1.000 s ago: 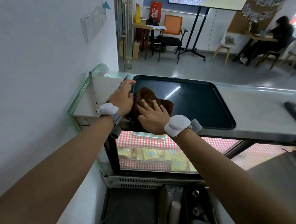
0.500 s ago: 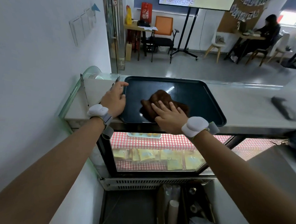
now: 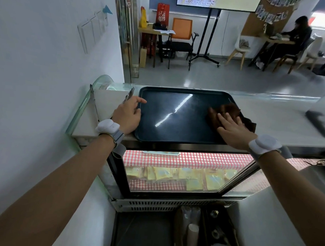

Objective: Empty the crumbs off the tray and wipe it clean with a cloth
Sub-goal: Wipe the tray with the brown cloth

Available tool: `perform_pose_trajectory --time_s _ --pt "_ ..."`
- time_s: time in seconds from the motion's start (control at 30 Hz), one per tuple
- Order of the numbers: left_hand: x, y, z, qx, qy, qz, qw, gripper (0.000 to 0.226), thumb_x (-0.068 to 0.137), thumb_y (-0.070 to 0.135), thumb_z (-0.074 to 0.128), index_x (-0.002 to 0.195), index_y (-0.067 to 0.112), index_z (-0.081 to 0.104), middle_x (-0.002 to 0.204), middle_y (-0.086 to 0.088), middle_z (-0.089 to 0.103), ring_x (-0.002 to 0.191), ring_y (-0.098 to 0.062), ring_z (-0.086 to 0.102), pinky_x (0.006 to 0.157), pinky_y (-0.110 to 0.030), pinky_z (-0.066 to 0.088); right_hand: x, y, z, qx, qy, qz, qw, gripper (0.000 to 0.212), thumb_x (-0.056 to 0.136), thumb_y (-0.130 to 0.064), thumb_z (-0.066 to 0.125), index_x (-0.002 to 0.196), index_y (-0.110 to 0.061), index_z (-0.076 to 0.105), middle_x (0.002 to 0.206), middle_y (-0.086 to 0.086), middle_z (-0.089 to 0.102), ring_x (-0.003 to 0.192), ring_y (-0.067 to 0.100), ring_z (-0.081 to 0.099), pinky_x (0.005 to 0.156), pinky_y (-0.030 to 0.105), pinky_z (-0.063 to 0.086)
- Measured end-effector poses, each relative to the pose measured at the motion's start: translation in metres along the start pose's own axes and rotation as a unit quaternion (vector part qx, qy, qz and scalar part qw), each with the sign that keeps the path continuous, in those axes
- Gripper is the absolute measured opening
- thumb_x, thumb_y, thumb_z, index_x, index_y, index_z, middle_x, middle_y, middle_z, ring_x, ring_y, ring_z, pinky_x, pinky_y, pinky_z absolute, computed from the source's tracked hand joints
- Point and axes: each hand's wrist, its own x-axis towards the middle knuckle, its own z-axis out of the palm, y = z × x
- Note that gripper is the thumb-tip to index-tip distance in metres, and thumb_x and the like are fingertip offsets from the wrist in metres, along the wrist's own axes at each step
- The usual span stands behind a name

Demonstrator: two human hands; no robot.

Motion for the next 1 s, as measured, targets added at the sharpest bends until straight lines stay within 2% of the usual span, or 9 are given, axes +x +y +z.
perform_pose_trajectory --time_s 0.1,0.27,0.37,0.43,0.53,0.63,0.77,0.93,1.0 --pt "-0.001 0.001 -0.001 -0.005 -0.003 -0.004 1.000 0.032 0.097 0.017 0.050 0.118 0.040 0.058 0.101 -0.003 0.073 0.092 -0.024 0.065 0.081 -0.035 0.052 0.014 -0.007 -0.006 0.002 0.007 0.007 1.000 0.061 0.102 -0.042 0.027 0.156 -0.036 0.000 0.165 -0.002 -0.008 0.150 0.037 -0.008 0.120 0.049 0.000" --pt "-0.001 0.001 -0.001 -0.019 -0.003 -0.004 1.000 0.031 0.097 0.016 0.050 0.116 0.039 0.058 0.103 -0.005 0.074 0.095 -0.023 0.067 0.084 -0.040 0.055 0.045 -0.024 -0.017 0.018 0.018 0.029 0.999 0.061 0.101 -0.042 0.029 0.157 -0.037 0.004 0.166 -0.003 -0.004 0.150 0.039 -0.004 0.120 0.048 0.000" --pt "0.002 -0.003 -0.001 -0.021 0.000 -0.006 1.000 0.031 0.097 0.015 0.050 0.116 0.038 0.059 0.101 -0.007 0.073 0.093 -0.023 0.067 0.082 -0.036 0.055 0.065 -0.035 -0.021 0.016 0.030 0.037 0.999 0.060 0.101 -0.043 0.027 0.156 -0.039 0.006 0.166 -0.004 -0.002 0.150 0.040 -0.002 0.121 0.049 0.002" --pt "0.001 -0.001 0.001 -0.023 -0.002 0.000 1.000 0.032 0.097 0.014 0.050 0.116 0.037 0.061 0.094 -0.005 0.072 0.085 -0.020 0.066 0.075 -0.030 0.050 0.071 -0.037 -0.023 0.011 0.036 0.051 0.998 0.059 0.100 -0.043 0.027 0.156 -0.040 0.007 0.166 -0.006 0.000 0.149 0.041 0.000 0.120 0.050 0.003" --pt "0.000 0.001 0.000 -0.021 -0.003 0.001 1.000 0.034 0.096 0.013 0.050 0.113 0.039 0.065 0.068 0.003 0.061 0.063 -0.011 0.056 0.061 -0.024 0.039 0.084 -0.041 -0.025 0.014 0.035 0.061 0.997 0.060 0.099 -0.046 0.025 0.155 -0.042 0.007 0.165 -0.008 0.000 0.148 0.043 -0.001 0.119 0.054 0.001" --pt "-0.001 0.001 -0.001 -0.019 0.002 0.004 1.000 0.035 0.096 0.012 0.049 0.109 0.039 0.067 0.059 0.008 0.050 0.053 -0.010 0.048 0.054 -0.020 0.033 0.097 -0.045 -0.025 0.024 0.034 0.068 0.997 0.060 0.098 -0.047 0.024 0.155 -0.043 0.007 0.165 -0.009 0.000 0.148 0.044 -0.005 0.119 0.053 -0.002" --pt "-0.001 0.001 -0.002 -0.022 -0.001 0.014 1.000 0.033 0.097 0.012 0.050 0.109 0.038 0.067 0.059 0.007 0.050 0.050 -0.009 0.046 0.053 -0.018 0.033 0.109 -0.050 -0.022 0.060 0.036 0.087 0.994 0.062 0.095 -0.046 0.024 0.155 -0.042 0.008 0.166 -0.007 0.000 0.147 0.044 -0.010 0.120 0.049 -0.007" --pt "0.000 -0.001 -0.001 -0.028 0.002 0.020 0.999 0.033 0.097 0.011 0.050 0.112 0.037 0.064 0.059 0.007 0.051 0.051 -0.010 0.047 0.055 -0.019 0.037 0.113 -0.055 -0.017 0.041 0.039 0.095 0.994 0.067 0.089 -0.050 0.017 0.154 -0.043 0.004 0.165 -0.008 -0.002 0.147 0.045 -0.012 0.119 0.055 -0.007" --pt "0.001 -0.001 0.000 -0.027 0.004 0.022 0.999 0.034 0.096 0.011 0.050 0.116 0.036 0.063 0.058 0.007 0.048 0.051 -0.010 0.047 0.056 -0.019 0.037 0.114 -0.060 -0.015 0.035 0.038 0.094 0.994 0.076 0.080 -0.055 0.011 0.154 -0.043 0.004 0.165 -0.008 -0.002 0.147 0.045 -0.011 0.118 0.056 -0.006"
